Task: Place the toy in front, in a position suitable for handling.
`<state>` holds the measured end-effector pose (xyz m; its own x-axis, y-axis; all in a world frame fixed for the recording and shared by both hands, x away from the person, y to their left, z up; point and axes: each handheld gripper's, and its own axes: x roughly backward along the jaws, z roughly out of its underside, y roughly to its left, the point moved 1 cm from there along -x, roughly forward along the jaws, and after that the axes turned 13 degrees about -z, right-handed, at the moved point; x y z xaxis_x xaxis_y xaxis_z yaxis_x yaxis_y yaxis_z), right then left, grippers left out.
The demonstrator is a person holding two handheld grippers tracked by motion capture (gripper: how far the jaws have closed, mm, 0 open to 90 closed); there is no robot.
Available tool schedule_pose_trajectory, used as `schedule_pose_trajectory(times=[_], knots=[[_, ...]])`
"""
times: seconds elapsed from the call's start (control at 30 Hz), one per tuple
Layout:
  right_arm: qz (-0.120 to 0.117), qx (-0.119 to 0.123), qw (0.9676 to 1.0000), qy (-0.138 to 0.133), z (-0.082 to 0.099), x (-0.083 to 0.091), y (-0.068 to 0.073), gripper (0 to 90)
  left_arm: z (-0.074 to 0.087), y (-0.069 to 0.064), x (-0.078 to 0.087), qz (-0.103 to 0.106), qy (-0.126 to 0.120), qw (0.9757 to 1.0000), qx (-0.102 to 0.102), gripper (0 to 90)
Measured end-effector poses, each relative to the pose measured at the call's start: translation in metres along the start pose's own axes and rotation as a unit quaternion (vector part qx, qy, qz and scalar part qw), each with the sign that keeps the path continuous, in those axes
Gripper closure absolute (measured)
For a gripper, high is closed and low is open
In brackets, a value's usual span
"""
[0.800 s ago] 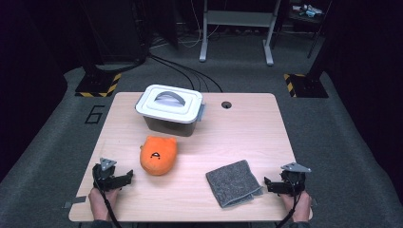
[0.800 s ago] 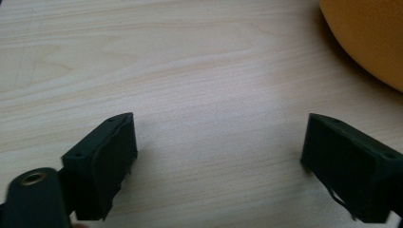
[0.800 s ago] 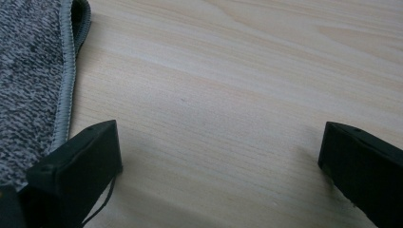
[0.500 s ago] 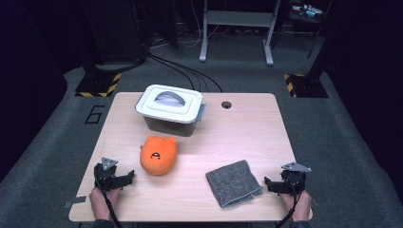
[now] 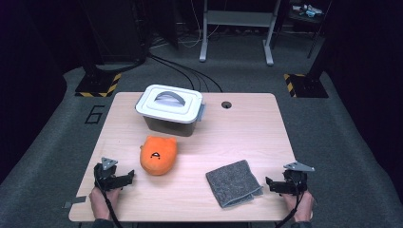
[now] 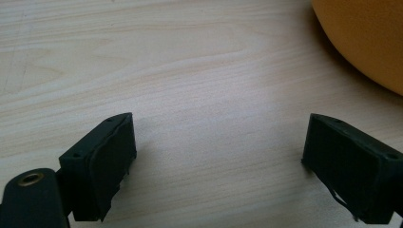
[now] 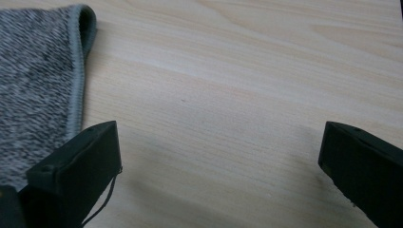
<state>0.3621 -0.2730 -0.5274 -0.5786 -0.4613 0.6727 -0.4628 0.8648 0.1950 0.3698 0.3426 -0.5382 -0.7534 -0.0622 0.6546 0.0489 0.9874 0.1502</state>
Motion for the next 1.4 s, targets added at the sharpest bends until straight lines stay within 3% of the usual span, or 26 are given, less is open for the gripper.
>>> schedule_pose_trajectory(times=[0.23,0.27,0.43,0.7,0.97,1.1,1.2,1.27,1.4], knots=[[-0.021,0.004,0.9998,-0.006,-0.011,0.008,0.019,0.0,0.000,0.000,0.000,0.000,0.000,1.0000,0.000,10.4],[-0.028,0.021,0.9994,0.000,-0.015,0.008,0.029,0.0,0.000,0.000,0.000,0.000,0.000,1.0000,0.000,10.4],[-0.047,0.037,0.9982,0.004,-0.021,0.005,0.046,0.0,0.000,0.000,0.000,-0.001,0.000,1.0000,0.000,10.4],[-0.084,0.064,0.9940,0.029,-0.027,-0.014,0.080,0.0,0.000,0.000,0.000,0.000,0.000,1.0000,0.000,10.4],[-0.104,0.085,0.9896,0.051,-0.027,-0.032,0.108,0.0,0.000,0.000,0.000,0.000,-0.001,1.0000,0.001,10.4],[-0.106,0.094,0.9881,0.061,-0.028,-0.042,0.118,0.0,0.000,0.000,0.000,-0.001,0.000,1.0000,0.000,10.4],[-0.092,0.103,0.9881,0.068,-0.029,-0.048,0.121,0.0,0.000,0.000,0.000,-0.002,0.000,1.0000,0.001,10.5],[-0.079,0.104,0.9889,0.072,-0.028,-0.051,0.122,0.0,0.000,0.000,0.000,-0.002,0.000,1.0000,0.001,10.5],[-0.076,0.094,0.9892,0.083,-0.027,-0.055,0.121,0.0,0.000,0.000,0.000,-0.002,0.000,1.0000,0.002,10.5]])
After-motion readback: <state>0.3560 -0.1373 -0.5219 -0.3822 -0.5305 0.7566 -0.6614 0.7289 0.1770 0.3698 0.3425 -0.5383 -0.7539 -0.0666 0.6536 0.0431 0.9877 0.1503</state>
